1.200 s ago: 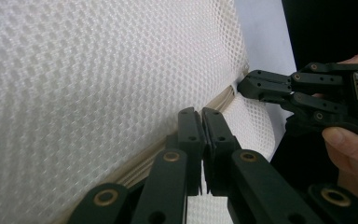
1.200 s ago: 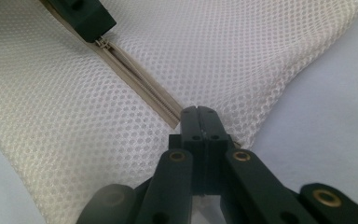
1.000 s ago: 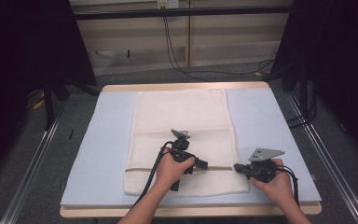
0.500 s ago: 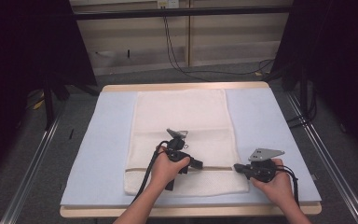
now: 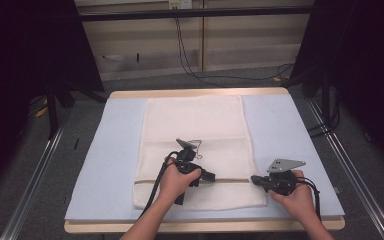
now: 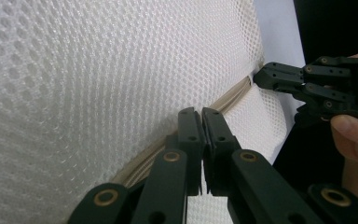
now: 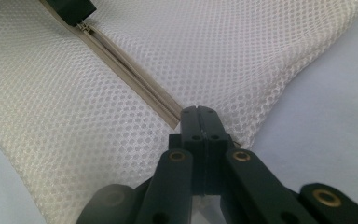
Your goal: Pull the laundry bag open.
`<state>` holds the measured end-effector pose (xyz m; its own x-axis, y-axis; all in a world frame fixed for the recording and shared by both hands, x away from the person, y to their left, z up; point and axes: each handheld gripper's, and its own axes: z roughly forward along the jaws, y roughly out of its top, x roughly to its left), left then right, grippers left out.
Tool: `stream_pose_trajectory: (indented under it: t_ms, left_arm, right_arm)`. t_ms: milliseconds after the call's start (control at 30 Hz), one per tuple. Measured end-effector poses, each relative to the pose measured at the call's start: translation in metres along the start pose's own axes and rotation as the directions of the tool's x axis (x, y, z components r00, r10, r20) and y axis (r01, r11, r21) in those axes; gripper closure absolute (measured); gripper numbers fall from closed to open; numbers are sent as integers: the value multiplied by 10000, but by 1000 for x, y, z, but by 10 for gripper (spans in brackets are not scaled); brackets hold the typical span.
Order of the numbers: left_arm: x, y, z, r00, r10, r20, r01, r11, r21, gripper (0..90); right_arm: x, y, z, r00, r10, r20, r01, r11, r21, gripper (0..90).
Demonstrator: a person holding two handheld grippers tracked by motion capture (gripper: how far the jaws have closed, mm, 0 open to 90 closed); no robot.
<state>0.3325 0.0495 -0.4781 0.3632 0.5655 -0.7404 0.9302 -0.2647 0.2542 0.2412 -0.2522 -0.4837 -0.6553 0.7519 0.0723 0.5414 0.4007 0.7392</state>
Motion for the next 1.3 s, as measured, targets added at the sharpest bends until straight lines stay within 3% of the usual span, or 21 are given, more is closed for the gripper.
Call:
stream_pose_trajectory:
  t_ms: [67,167,200,233,300,333,500,533,567,900,1033,1200,1233,1267,1300]
  left_arm:
    - [-1,-1,0,9998,-3,-191,2,10000,-55,874]
    - [-1,0,-2,9999,-1,-167,1,10000,-17,874]
    - [-1,0,-3,9998,-167,-52,167,9998,-50,874]
    - [1,0,-5,9999,6,-163,-5,10000,46,874]
    - [1,0,-5,9997,-123,-220,120,9998,-132,874]
    - [3,0,-8,9999,-48,-162,48,10000,38,874]
    - [4,-1,-10,9999,-103,-108,103,9999,-15,874]
    - [4,-2,-10,9994,-89,-322,86,9999,-116,874]
    - [5,-2,-11,9999,-69,-106,69,10000,-27,874]
    - [8,-3,-15,9997,1,-243,-3,10000,-55,874]
    - [8,-3,-17,10000,-8,-56,8,10000,-63,874]
    - [9,-4,-18,9997,-13,-241,10,9999,-113,874]
    - [10,-4,-19,9999,-37,-114,36,10000,-84,874]
    - [11,-4,-20,9995,78,-290,-81,9999,-108,874]
    - [11,-4,-22,9998,-88,-153,87,10000,-37,874]
  right_arm:
    - [0,0,0,10000,-7,5,7,10000,3,900]
    - [0,0,0,10000,10,22,-10,10000,22,900]
    - [0,0,0,10000,11,25,-11,10000,24,900]
    - [0,0,0,10000,8,24,-8,10000,19,900]
    - [0,0,0,10000,32,-1,-32,10000,19,900]
    - [-1,0,0,10000,41,-38,-41,10000,14,900]
    - [-1,0,0,10000,64,-34,-64,10000,11,900]
    - [-1,0,0,10000,73,-25,-73,10000,17,900]
    - [-1,0,0,10000,72,-31,-72,10000,16,900]
    - [-2,0,0,10000,57,-75,-58,10000,-16,900]
    - [-2,0,0,9999,97,-115,-97,9999,-33,900]
    - [-2,0,0,9999,82,-66,-82,10000,-28,900]
    - [-2,0,0,9999,93,-100,-93,10000,-18,900]
    - [-2,0,0,10000,75,-64,-76,10000,-29,900]
    - [-2,0,0,9999,89,-70,-89,10000,-21,900]
